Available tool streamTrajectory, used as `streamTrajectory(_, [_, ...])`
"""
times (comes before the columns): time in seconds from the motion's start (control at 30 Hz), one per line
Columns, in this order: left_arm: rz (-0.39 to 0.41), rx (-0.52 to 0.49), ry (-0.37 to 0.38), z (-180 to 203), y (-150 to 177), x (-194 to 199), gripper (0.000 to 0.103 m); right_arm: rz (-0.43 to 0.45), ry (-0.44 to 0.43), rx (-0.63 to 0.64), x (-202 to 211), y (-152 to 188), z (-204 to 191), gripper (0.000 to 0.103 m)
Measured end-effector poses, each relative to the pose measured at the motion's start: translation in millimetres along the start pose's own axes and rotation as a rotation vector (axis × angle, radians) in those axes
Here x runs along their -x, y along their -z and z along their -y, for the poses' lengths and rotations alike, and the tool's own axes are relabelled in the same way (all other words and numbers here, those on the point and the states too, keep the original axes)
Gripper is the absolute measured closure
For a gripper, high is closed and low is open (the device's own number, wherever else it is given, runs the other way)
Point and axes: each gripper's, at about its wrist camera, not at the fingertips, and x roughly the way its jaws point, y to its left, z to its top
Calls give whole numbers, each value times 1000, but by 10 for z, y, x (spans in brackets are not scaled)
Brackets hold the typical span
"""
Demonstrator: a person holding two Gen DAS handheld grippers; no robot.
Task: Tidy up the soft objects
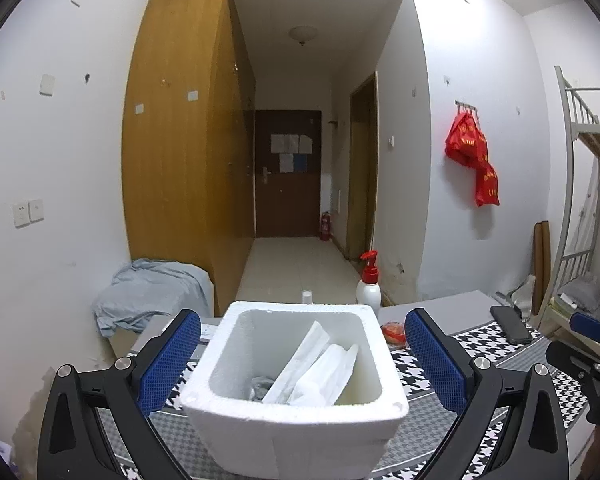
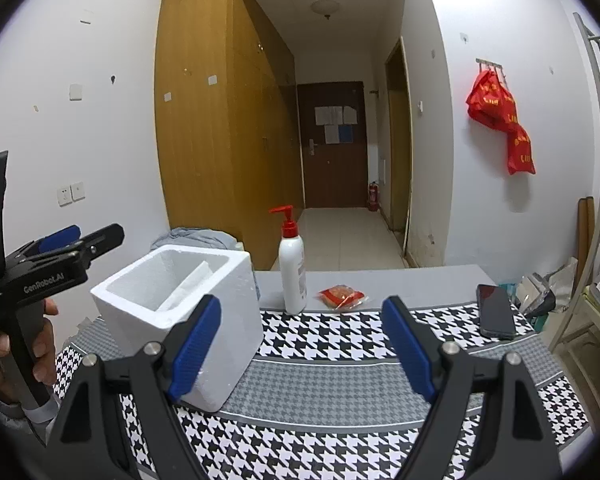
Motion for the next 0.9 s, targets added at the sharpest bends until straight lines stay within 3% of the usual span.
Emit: streamTrajectory(0.9, [104,-24,3,126,223,1069,1,78,-33,69,764,131,-324,17])
